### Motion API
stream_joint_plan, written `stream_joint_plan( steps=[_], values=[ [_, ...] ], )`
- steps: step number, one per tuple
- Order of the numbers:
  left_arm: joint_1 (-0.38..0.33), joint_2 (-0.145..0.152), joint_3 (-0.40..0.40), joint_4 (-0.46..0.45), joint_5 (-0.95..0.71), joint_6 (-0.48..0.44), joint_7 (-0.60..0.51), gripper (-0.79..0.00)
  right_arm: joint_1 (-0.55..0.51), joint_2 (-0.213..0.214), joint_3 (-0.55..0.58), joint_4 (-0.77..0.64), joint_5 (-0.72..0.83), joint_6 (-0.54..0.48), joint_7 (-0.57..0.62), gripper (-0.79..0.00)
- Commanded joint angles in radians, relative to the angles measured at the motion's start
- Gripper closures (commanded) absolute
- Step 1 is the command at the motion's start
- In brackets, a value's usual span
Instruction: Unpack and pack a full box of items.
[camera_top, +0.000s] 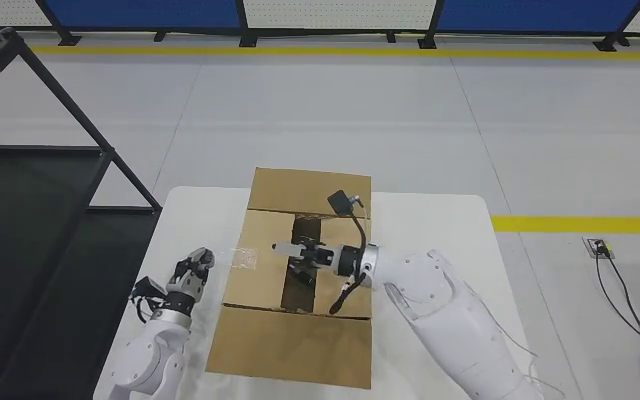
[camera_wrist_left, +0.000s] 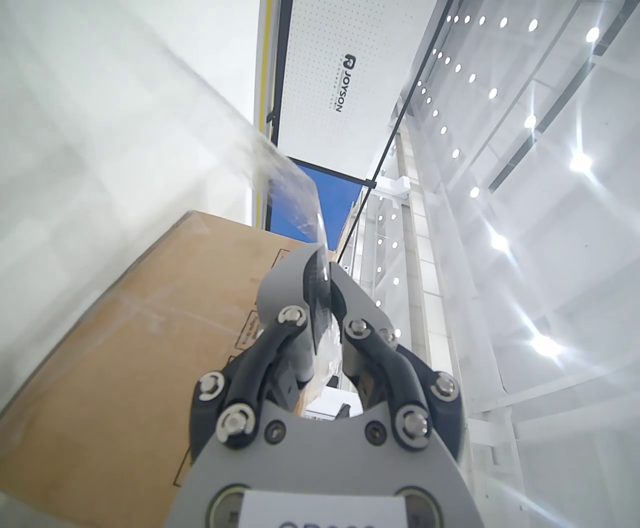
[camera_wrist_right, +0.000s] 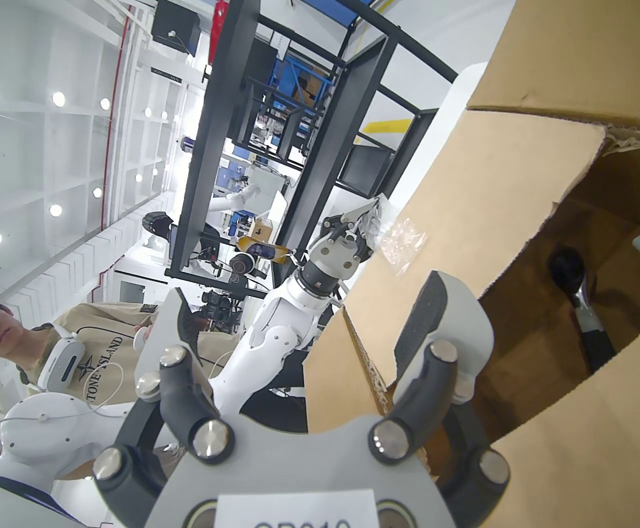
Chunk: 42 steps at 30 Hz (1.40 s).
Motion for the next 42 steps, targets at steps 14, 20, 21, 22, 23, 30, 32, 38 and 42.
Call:
stream_joint_plan(
  steps=[14, 20, 21, 22, 23, 30, 32, 38, 42],
  values=[
    [0.012, -0.005, -0.033, -0.011, 0.003, -0.003, -0.004, 0.0, 0.086, -0.037, -0.067, 0.175, 0.033, 0.005, 0.007, -0.785],
    [0.014, -0.005, -0.056, -0.01, 0.0, -0.003, -0.006, 0.0, 0.097, -0.044, -0.079, 0.204, 0.018, 0.022, 0.002, -0.785],
    [0.014, -0.006, -0.059, -0.009, -0.001, -0.004, -0.006, 0.0, 0.099, -0.046, -0.081, 0.21, 0.019, 0.022, 0.004, -0.785],
    [0.014, -0.006, -0.063, -0.007, -0.003, -0.006, -0.005, 0.0, 0.101, -0.047, -0.084, 0.217, 0.02, 0.022, 0.006, -0.785],
    [0.014, -0.006, -0.066, -0.006, -0.004, -0.006, -0.004, 0.0, 0.104, -0.049, -0.087, 0.224, 0.021, 0.022, 0.006, -0.785],
    [0.015, -0.008, -0.084, -0.005, -0.01, -0.005, -0.009, 0.0, 0.124, -0.066, -0.111, 0.274, 0.024, 0.025, 0.0, -0.785],
    [0.016, -0.009, -0.085, -0.007, -0.008, -0.005, -0.009, 0.0, 0.131, -0.074, -0.125, 0.294, 0.024, 0.024, -0.005, -0.785],
    [0.018, -0.011, -0.086, -0.012, -0.005, -0.002, -0.013, 0.0, 0.16, -0.105, -0.168, 0.373, 0.039, 0.006, -0.03, -0.529],
    [0.018, -0.013, -0.088, -0.013, -0.004, 0.001, -0.015, 0.0, 0.18, -0.125, -0.185, 0.428, 0.061, -0.02, -0.037, -0.317]
  ],
)
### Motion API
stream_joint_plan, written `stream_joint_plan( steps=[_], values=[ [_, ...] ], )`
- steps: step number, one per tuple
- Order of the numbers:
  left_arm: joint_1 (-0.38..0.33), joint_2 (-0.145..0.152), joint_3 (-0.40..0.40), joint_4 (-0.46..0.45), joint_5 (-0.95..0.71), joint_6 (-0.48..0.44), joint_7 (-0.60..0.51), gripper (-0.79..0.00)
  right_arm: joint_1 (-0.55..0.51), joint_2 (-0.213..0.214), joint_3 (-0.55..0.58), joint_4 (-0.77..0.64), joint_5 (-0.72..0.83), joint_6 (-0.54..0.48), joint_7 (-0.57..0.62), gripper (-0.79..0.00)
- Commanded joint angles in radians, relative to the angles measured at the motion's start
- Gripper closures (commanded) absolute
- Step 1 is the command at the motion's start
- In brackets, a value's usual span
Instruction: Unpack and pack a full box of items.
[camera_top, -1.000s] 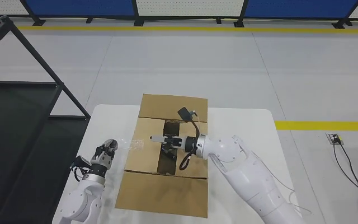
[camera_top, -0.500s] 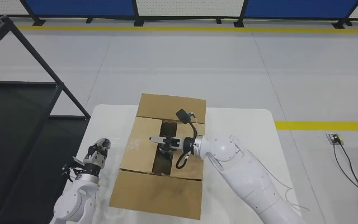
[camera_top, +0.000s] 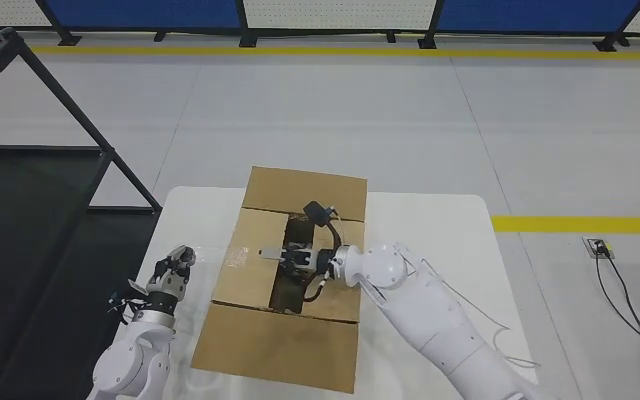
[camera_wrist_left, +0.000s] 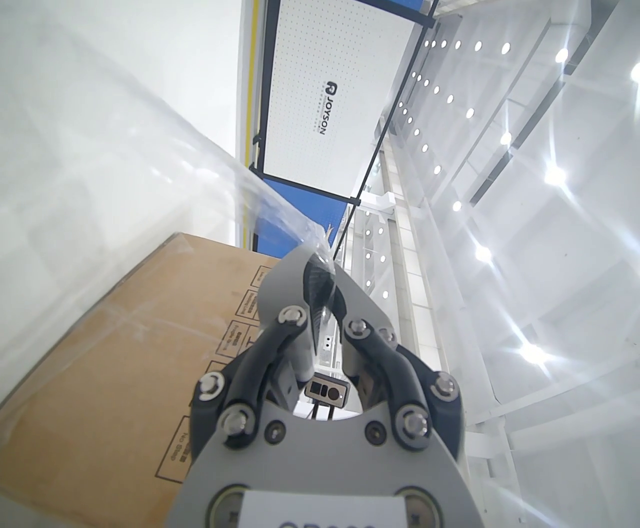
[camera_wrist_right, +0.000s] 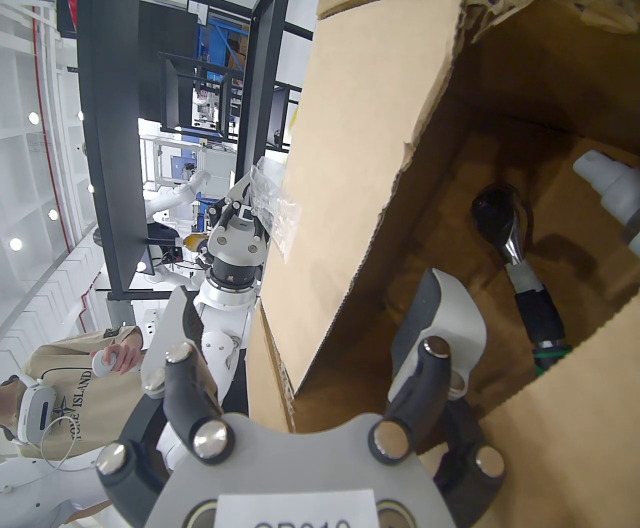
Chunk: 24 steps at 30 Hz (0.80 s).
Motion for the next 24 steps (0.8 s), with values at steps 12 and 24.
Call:
stream_joint_plan(
  steps=[12, 24],
  values=[
    [-0.002, -0.005, 0.0, 0.003, 0.008, 0.006, -0.004, 0.0, 0.051, -0.051, -0.025, 0.146, 0.054, -0.062, 0.009, -0.037],
    [-0.017, -0.01, -0.007, 0.022, 0.009, 0.007, 0.001, 0.0, 0.079, -0.076, -0.021, 0.214, 0.06, -0.085, 0.031, 0.0]
  ],
)
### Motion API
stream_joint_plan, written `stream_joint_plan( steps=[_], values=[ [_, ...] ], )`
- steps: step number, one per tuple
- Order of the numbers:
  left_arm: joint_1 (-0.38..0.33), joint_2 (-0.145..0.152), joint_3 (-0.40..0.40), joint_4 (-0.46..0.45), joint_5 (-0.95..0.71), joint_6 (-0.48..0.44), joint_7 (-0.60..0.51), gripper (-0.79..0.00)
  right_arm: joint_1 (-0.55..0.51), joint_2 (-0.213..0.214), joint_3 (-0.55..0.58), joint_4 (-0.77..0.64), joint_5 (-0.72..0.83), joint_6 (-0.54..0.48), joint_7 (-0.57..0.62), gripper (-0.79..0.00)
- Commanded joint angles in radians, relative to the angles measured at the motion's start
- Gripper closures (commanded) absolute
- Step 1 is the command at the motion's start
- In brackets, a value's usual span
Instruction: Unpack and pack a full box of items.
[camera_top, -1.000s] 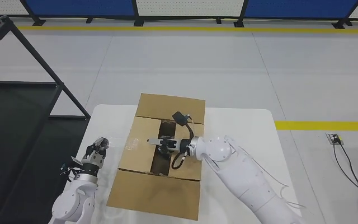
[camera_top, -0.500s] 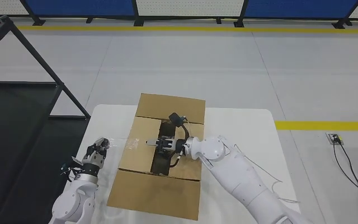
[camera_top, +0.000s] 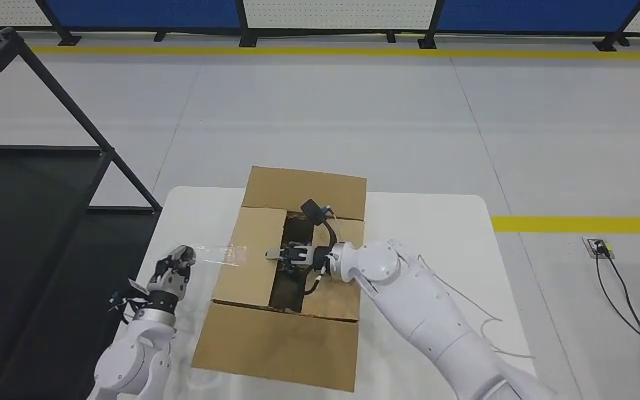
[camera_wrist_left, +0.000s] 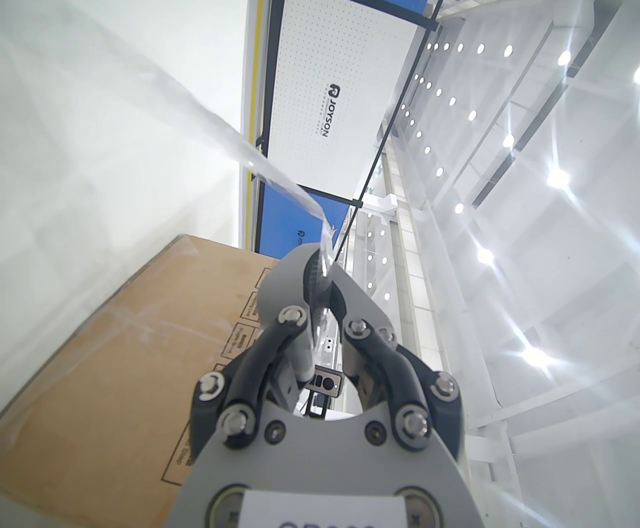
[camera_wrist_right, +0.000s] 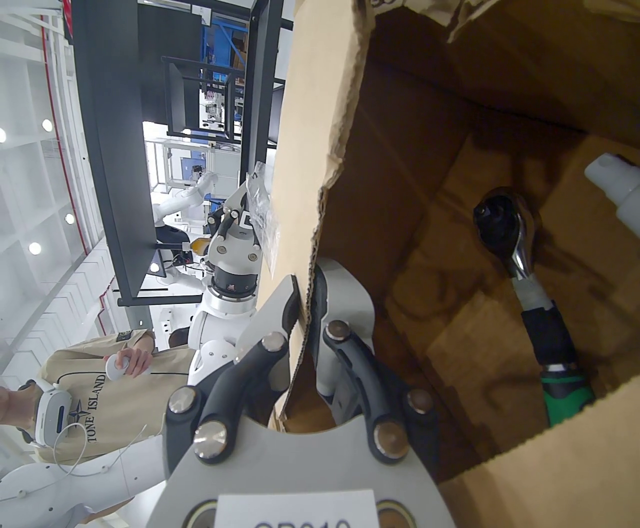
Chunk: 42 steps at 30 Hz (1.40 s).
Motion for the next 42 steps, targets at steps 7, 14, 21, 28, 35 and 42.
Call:
stream_joint_plan(
  steps=[7, 14, 21, 28, 35, 42],
  values=[
    [-0.006, -0.002, -0.011, 0.007, 0.002, 0.002, 0.003, 0.0, 0.011, -0.01, 0.008, 0.027, -0.005, -0.008, 0.012, 0.0],
    [-0.011, -0.003, -0.024, 0.014, -0.002, 0.005, 0.006, 0.0, 0.016, -0.015, 0.018, 0.045, -0.01, -0.011, 0.022, 0.0],
    [-0.013, -0.004, -0.035, 0.017, -0.003, 0.007, 0.005, 0.0, 0.02, -0.018, 0.026, 0.056, -0.02, -0.012, 0.04, 0.0],
    [-0.014, -0.005, -0.045, 0.019, -0.006, 0.009, 0.006, 0.0, 0.019, -0.02, 0.035, 0.06, -0.029, -0.014, 0.054, 0.0],
    [-0.011, -0.007, -0.054, 0.025, -0.006, 0.008, 0.005, 0.0, 0.016, -0.021, 0.046, 0.059, -0.035, -0.014, 0.061, 0.0],
    [-0.013, -0.008, -0.061, 0.031, -0.002, 0.007, 0.006, 0.0, 0.011, -0.021, 0.056, 0.054, -0.046, -0.016, 0.063, 0.0]
  ],
)
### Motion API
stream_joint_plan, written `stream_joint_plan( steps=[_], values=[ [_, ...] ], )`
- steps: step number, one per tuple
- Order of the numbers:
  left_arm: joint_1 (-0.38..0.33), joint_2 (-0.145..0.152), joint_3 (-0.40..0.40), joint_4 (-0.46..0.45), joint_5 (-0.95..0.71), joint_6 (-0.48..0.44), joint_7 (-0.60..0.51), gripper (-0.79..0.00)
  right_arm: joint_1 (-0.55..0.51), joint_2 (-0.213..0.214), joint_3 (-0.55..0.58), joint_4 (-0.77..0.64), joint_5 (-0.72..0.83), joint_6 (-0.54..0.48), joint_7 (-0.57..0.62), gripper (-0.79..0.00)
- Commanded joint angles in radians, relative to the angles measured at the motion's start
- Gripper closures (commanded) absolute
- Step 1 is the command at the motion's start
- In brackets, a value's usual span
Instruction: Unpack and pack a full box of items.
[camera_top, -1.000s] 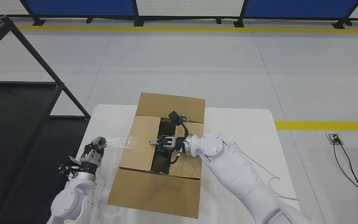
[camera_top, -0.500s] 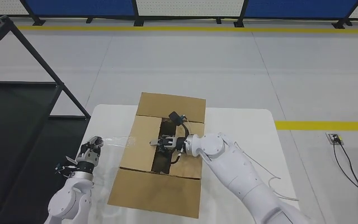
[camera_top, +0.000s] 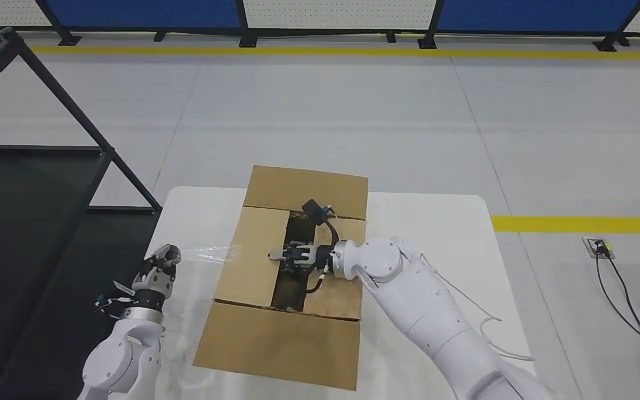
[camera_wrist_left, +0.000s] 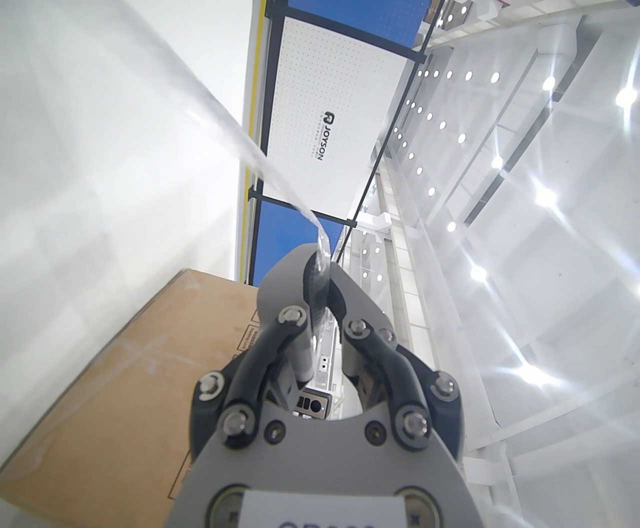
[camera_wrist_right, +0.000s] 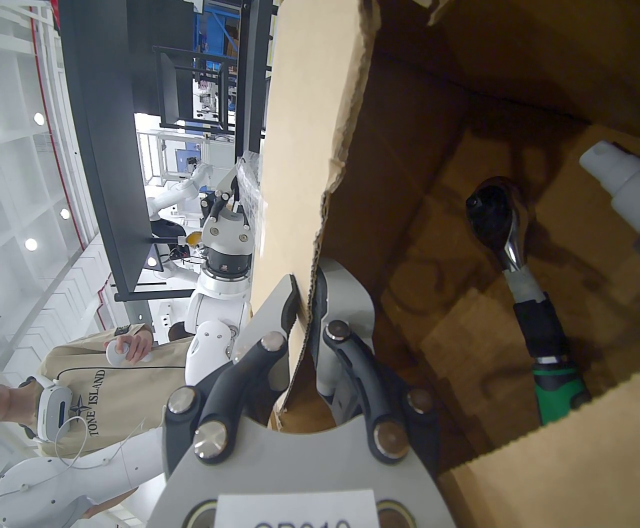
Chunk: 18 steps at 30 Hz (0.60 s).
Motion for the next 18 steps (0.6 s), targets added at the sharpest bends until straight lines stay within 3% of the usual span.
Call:
stream_joint_plan(
  steps=[1, 13, 16, 18],
  values=[
    [-0.001, 0.0, -0.003, 0.002, 0.0, 0.0, -0.001, 0.0, -0.001, 0.0, 0.002, -0.002, -0.003, 0.001, 0.003, 0.0],
    [0.003, -0.003, -0.002, 0.003, 0.006, 0.004, -0.009, 0.0, -0.007, 0.003, 0.019, -0.017, -0.024, 0.012, 0.017, 0.0],
    [-0.001, -0.003, -0.001, 0.008, 0.007, 0.008, -0.012, -0.317, -0.008, 0.003, 0.023, -0.02, -0.029, 0.017, 0.019, 0.0],
    [-0.003, -0.004, -0.001, 0.011, 0.007, 0.01, -0.014, -0.397, -0.01, 0.003, 0.025, -0.023, -0.033, 0.018, 0.018, 0.0]
  ],
)
